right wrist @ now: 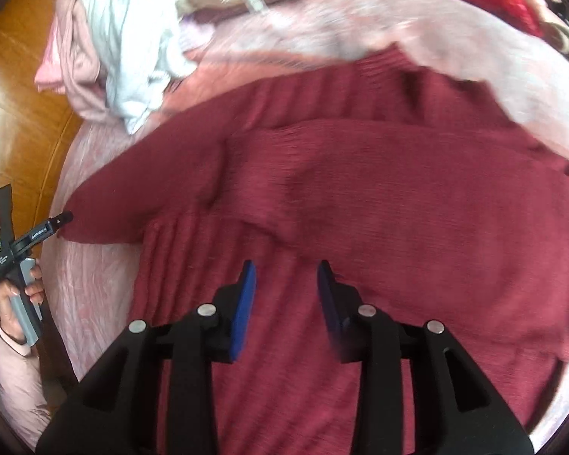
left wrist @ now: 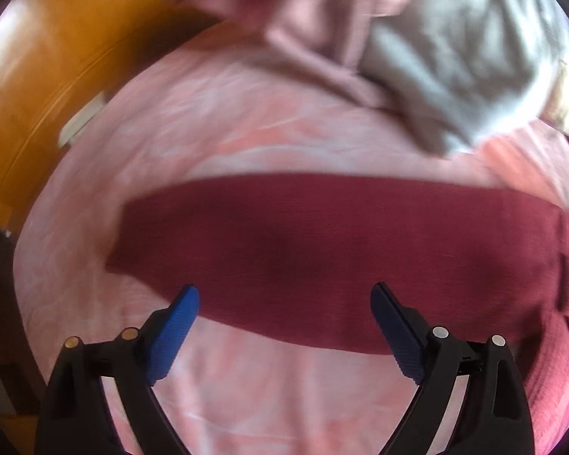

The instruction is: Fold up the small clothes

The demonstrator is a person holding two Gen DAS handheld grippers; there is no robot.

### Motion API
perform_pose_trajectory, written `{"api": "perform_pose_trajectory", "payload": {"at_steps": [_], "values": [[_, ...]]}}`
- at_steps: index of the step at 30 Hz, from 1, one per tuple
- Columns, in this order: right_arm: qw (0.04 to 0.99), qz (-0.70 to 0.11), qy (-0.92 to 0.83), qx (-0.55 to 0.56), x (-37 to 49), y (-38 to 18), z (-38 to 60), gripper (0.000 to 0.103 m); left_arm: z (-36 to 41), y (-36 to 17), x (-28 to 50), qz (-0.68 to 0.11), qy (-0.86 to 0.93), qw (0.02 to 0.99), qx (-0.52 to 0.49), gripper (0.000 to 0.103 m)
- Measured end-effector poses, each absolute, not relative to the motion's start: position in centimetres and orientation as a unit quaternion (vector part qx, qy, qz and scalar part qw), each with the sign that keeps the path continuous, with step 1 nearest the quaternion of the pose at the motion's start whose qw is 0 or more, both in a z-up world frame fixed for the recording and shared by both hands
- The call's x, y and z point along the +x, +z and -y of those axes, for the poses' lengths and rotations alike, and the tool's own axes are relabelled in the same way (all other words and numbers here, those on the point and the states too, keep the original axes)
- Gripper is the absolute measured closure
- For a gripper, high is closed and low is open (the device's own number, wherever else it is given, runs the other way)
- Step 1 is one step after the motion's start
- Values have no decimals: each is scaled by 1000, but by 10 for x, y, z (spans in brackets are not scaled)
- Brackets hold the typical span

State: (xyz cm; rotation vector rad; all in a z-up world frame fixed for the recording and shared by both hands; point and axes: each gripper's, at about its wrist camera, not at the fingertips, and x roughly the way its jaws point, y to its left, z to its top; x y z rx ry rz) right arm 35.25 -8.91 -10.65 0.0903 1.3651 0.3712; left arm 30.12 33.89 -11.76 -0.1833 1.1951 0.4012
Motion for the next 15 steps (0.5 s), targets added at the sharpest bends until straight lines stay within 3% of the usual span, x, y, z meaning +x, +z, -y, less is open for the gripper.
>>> {"api": "perform_pose_trajectory", "payload": {"at_steps": [15], "values": [[754,-630,185,6,355,-132,53,66,-432,-154,302,-563,224,777,-169,8]]}}
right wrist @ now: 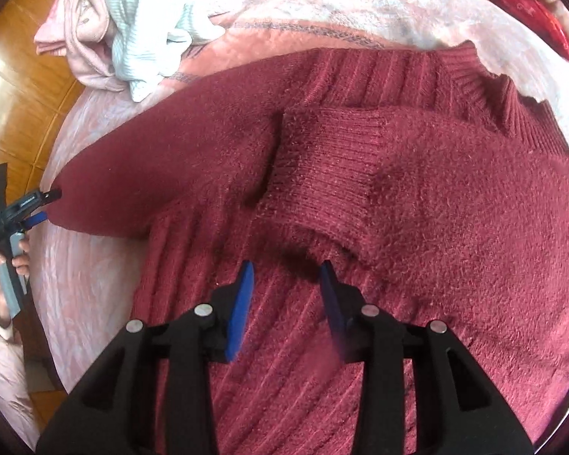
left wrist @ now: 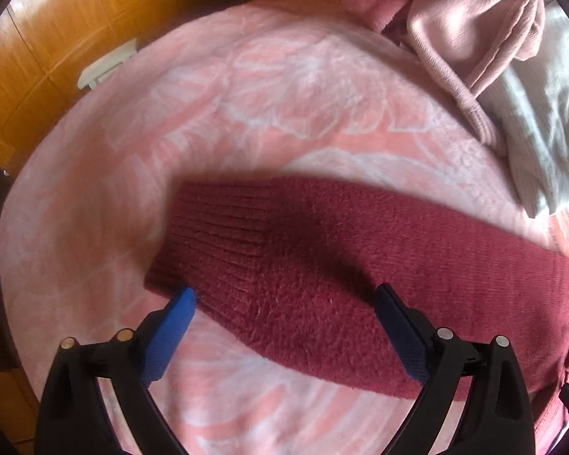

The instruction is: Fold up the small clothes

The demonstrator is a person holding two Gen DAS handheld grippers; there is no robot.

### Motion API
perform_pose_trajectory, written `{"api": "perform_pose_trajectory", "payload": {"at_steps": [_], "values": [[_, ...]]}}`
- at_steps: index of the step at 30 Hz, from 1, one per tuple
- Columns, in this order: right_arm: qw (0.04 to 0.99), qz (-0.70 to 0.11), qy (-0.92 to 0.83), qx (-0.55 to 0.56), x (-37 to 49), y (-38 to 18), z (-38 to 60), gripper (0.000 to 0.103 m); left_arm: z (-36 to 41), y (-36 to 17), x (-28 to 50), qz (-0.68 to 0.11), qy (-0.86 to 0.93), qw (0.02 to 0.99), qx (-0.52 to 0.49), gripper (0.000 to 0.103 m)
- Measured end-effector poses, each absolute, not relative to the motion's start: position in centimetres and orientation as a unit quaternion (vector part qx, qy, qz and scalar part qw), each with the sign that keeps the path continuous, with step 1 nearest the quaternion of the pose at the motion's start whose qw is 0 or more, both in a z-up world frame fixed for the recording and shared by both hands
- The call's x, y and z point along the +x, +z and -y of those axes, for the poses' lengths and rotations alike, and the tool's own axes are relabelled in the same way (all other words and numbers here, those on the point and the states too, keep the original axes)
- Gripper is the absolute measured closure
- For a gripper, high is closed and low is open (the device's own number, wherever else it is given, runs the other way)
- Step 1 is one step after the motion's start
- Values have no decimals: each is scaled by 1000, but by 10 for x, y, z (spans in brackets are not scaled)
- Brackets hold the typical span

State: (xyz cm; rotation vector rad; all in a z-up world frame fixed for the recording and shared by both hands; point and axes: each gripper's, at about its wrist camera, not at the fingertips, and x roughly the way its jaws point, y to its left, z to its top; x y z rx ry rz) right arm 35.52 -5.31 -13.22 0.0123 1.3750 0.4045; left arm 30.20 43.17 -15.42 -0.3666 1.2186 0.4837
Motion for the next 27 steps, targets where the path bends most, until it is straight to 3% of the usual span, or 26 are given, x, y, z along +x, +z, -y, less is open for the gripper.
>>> {"api": "perform_pose_trajectory", "payload": {"at_steps": [2,4,6,7,9,18,27], "values": [[755,-628,187,6,355,-132,52,66,-431,-156,304,-562,221,780,-163,8],[755,-628,188,9,354,-132,54,66,-429,-154,303,-557,221,784,-164,21],[755,-628,187,12,352,-130,60,66,-428,-153,302,-552,212,787,-176,53],[755,-629,187,14,352,-130,62,66,-427,-151,301,-549,209,788,-184,62],[753,-630,187,19,352,-130,67,66,-422,-145,301,-541,193,793,-202,91],[767,-618,172,7,354,-118,95,65,-338,-84,312,-474,111,859,-161,93],[773,-619,136,16,358,-123,149,65,-197,-72,335,-489,-29,867,-91,93]]}}
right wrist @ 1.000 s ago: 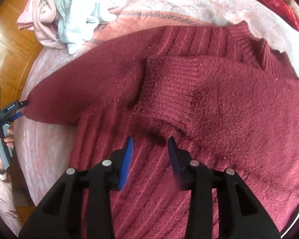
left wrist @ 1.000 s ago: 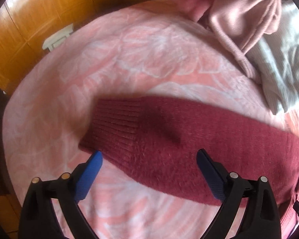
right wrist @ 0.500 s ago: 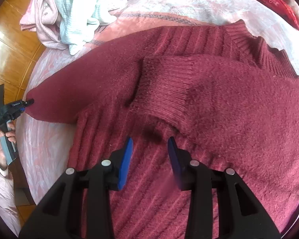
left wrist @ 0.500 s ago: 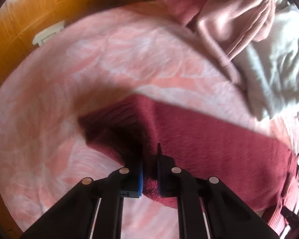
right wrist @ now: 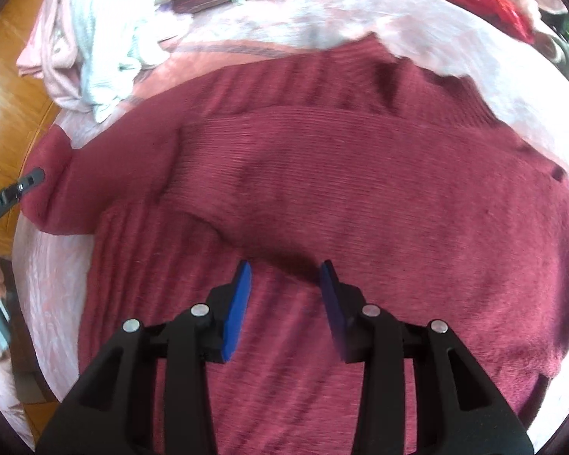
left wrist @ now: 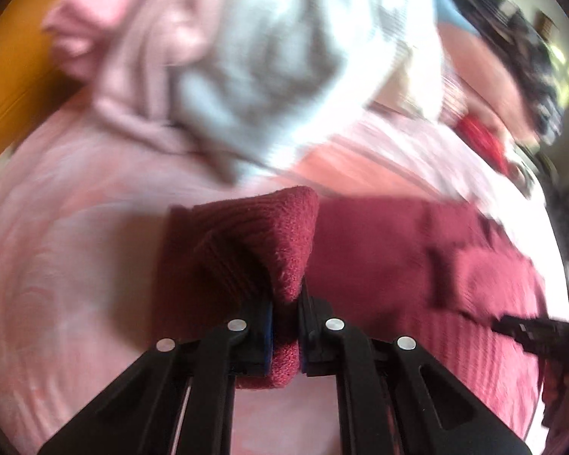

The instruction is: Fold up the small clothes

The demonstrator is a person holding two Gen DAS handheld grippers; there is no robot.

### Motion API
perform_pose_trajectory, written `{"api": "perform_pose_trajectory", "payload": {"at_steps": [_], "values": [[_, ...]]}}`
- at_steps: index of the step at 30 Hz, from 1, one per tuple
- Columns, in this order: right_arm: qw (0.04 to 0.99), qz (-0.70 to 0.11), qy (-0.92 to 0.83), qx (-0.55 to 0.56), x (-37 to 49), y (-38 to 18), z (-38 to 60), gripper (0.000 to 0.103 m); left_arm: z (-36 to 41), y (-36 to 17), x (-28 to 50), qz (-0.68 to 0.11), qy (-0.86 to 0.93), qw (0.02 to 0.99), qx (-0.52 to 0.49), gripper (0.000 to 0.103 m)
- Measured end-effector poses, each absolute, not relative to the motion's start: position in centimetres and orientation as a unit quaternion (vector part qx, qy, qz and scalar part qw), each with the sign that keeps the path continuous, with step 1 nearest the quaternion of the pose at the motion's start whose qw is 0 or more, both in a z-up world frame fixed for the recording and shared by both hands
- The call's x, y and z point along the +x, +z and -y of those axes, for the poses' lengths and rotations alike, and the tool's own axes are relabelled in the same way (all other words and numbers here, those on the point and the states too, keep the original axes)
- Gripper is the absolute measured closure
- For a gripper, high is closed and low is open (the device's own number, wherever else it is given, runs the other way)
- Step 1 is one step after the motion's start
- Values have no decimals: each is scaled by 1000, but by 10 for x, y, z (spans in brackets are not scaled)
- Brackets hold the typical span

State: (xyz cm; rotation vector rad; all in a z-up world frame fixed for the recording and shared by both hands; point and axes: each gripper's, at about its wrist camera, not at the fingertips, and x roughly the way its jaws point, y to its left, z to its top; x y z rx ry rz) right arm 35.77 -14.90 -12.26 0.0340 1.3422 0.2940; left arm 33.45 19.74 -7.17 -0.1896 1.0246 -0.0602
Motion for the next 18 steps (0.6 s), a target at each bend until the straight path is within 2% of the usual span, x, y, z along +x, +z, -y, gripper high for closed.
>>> {"api": "perform_pose_trajectory", "payload": {"at_steps": [10,14,16,18], "values": [[779,-615,116,33,357,-120,196,65,-34,-80,325,-491,-162,855,-48,93],[781,-614,109,39,354,-118,213,65,17,-99,324,-502,-179,846,-18,91],[781,-614,107,43,353,-118,218,65,31,-114,324,-516,-185,836,-14,87],[780,-615,106,45,352,-117,221,65,38,-134,324,-537,-189,822,-19,67]]}}
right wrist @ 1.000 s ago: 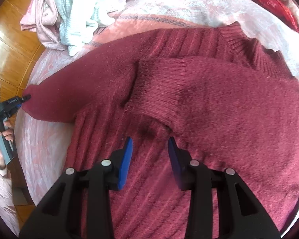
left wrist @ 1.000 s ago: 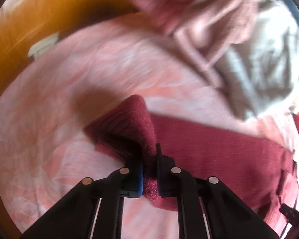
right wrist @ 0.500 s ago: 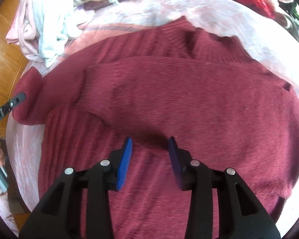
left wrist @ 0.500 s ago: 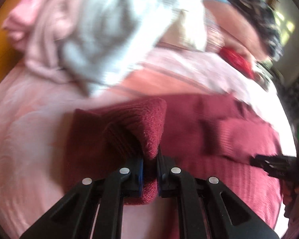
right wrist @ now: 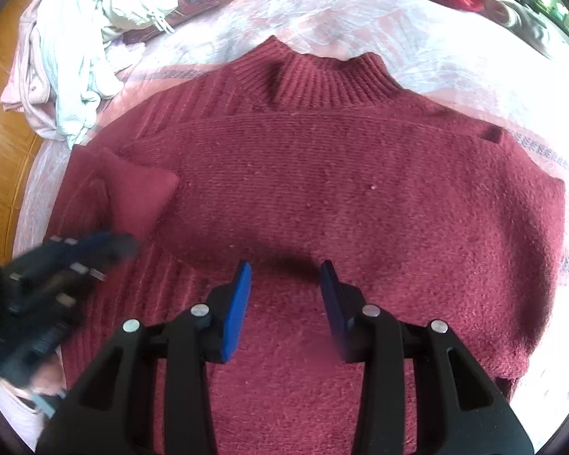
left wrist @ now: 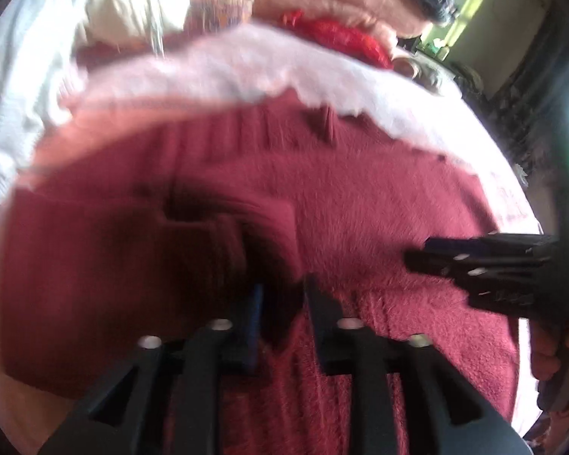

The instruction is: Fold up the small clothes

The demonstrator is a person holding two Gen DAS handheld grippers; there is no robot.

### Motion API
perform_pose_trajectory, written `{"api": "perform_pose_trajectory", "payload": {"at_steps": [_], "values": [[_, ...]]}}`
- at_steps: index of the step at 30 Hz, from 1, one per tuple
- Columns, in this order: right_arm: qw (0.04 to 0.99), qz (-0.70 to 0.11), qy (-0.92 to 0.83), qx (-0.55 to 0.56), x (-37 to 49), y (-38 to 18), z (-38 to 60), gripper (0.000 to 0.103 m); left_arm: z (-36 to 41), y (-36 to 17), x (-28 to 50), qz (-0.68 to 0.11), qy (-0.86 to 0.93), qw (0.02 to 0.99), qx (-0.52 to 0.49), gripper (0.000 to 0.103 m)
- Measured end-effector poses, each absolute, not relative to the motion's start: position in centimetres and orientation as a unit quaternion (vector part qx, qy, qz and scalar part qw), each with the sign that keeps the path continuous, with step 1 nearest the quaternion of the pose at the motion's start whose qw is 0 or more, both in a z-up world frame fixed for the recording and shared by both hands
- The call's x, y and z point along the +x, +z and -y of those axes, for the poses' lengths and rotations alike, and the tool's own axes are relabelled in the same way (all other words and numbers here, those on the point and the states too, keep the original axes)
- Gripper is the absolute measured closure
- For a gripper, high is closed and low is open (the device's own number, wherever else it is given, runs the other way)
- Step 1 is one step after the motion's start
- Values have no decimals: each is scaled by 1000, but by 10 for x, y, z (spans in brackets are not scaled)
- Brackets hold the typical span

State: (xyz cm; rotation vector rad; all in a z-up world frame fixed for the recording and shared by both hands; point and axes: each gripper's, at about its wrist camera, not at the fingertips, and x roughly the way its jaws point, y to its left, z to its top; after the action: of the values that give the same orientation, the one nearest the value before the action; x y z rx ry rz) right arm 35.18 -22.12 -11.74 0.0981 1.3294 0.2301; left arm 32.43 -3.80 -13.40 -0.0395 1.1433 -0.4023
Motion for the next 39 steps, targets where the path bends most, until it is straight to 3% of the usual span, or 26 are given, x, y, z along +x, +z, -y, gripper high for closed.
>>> {"api": "perform_pose_trajectory", "payload": {"at_steps": [2,6,8,14,19,20,21,22,24,28,34,35,39], "values": [[780,-615,107,45,352,-116,221,65,42,-133,320,-529,-197,825,1,61],[779,-615,113,47,355,-116,212,62,28,-106,309,-515,-202,833,19,27],[775,-616,126,60,356,-116,204,61,8,-85,306,-496,-199,845,4,18],[751,-622,180,126,365,-120,163,52,-91,-90,322,-506,-84,856,-69,22],[739,-632,174,153,379,-140,134,53,-123,-116,325,-526,-34,846,-82,23],[742,-628,177,156,380,-142,132,64,-123,-117,325,-528,-33,845,-82,23],[743,-622,190,156,381,-142,129,85,-125,-117,325,-527,-31,845,-83,23],[741,-619,206,160,381,-141,128,94,-126,-115,325,-525,-29,847,-83,23],[750,-602,220,166,379,-131,134,95,-125,-109,326,-514,-26,854,-80,23],[768,-578,222,165,370,-101,165,95,-114,-97,328,-492,-18,868,-69,23],[807,-578,115,40,353,-88,228,93,-81,-104,333,-497,-31,867,-37,22],[800,-587,112,43,352,-95,234,85,-74,-109,334,-501,-32,864,-28,22],[797,-594,93,58,354,-102,251,74,-45,-132,336,-524,-29,851,24,22]]}}
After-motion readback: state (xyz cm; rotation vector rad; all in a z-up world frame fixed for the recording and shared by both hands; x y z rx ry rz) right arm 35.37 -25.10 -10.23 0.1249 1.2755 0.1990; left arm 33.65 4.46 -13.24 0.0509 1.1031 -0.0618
